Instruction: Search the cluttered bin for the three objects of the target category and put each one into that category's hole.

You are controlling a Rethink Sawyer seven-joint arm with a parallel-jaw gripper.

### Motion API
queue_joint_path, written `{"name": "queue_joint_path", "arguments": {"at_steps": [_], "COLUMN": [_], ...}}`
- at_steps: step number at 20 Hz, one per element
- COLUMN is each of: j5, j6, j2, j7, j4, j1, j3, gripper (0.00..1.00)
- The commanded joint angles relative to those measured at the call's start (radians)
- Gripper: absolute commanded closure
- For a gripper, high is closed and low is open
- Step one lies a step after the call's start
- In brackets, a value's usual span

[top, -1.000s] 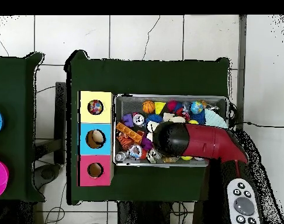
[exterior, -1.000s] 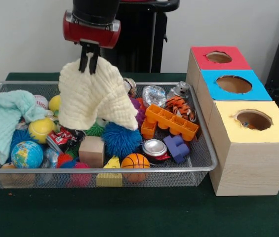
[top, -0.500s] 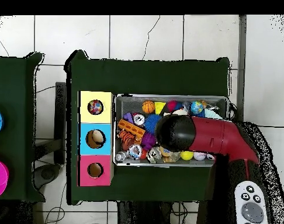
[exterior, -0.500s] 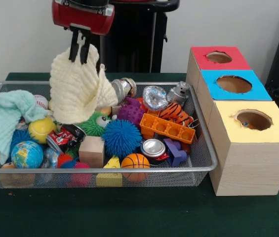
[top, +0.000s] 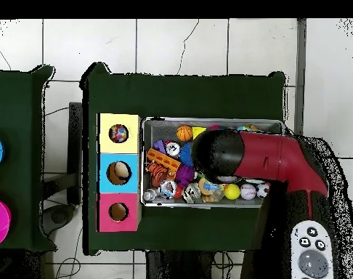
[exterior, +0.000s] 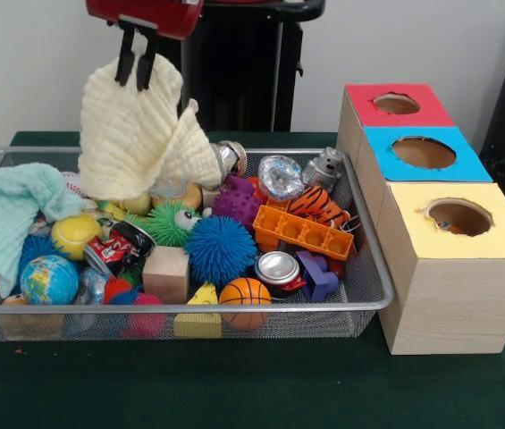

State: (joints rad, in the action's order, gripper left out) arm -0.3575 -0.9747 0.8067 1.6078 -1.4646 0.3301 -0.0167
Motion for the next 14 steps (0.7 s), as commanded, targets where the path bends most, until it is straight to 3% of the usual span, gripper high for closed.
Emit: {"name": "queue_joint_path", "arguments": {"at_steps": [1,7,14], "j5": [-0.117,-0.153,-0.196], "j6": [-0.171,-0.125,0.001], "j2": [0.023,0.053,0.077], "j7": [-0.114,-0.133,-0.146], "j4": [0.086,0.028,-0.055], "j1": [-0.02,0.026,0.101], "j3": [-0.006,-0.007,-0.003], "gripper": [1.0,1.0,1.0]}}
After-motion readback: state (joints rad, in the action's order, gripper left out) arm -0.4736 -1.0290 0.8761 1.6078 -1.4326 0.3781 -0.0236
